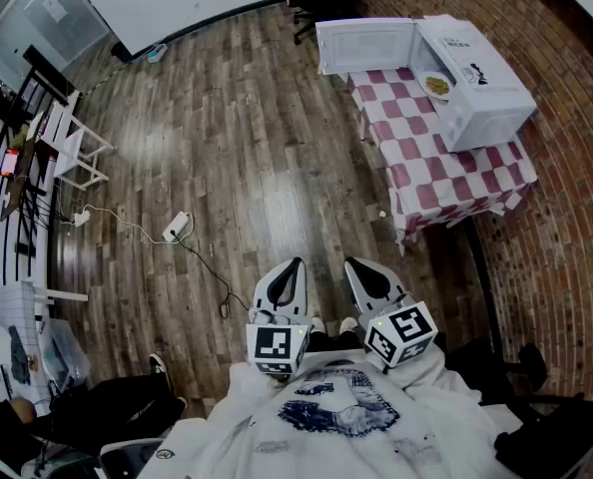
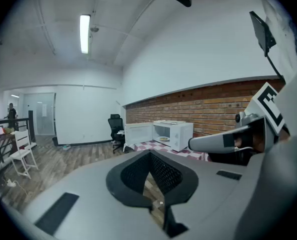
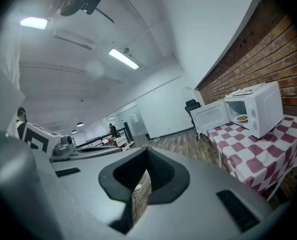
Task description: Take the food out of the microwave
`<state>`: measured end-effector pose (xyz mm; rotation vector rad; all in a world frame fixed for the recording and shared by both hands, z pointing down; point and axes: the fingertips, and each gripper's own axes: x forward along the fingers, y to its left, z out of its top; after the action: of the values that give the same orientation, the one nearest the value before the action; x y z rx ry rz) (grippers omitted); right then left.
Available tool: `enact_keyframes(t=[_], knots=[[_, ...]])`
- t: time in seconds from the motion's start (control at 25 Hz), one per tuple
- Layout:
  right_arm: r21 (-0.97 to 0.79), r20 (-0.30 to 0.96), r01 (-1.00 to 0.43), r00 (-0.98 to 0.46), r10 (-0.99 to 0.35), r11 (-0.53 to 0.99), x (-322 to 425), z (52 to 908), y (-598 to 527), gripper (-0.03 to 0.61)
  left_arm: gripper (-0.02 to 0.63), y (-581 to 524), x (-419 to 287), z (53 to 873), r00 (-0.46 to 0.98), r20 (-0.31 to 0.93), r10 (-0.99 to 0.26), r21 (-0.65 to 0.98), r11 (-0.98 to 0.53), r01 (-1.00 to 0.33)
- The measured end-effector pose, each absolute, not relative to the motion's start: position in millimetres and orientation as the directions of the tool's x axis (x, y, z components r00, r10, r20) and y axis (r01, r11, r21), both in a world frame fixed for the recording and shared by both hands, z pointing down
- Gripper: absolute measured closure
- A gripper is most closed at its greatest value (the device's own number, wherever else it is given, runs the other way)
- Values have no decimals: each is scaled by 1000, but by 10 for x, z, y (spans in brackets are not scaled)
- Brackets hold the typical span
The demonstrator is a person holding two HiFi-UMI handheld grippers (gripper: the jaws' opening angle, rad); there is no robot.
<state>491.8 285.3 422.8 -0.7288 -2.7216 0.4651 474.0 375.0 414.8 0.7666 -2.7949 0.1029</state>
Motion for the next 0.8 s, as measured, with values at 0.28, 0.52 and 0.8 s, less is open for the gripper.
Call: enact_keyframes(t=[0.28,0.52,0.8], knots=[[-378,178,436,-832,526,817,4949,4199,2743,566,606,3661,4733,4114,-841,244,-483,-12,865,-501],[-387,155,449,-829,537,806,4926,4152,2641,565,606,3614,4708,4084,-851,247,-463,-5,878,-479],[-381,140,448,-837,530,808,4937,4119,2478,565,606,3489,4728,4030,-856,217,-469,-22,875,-484]])
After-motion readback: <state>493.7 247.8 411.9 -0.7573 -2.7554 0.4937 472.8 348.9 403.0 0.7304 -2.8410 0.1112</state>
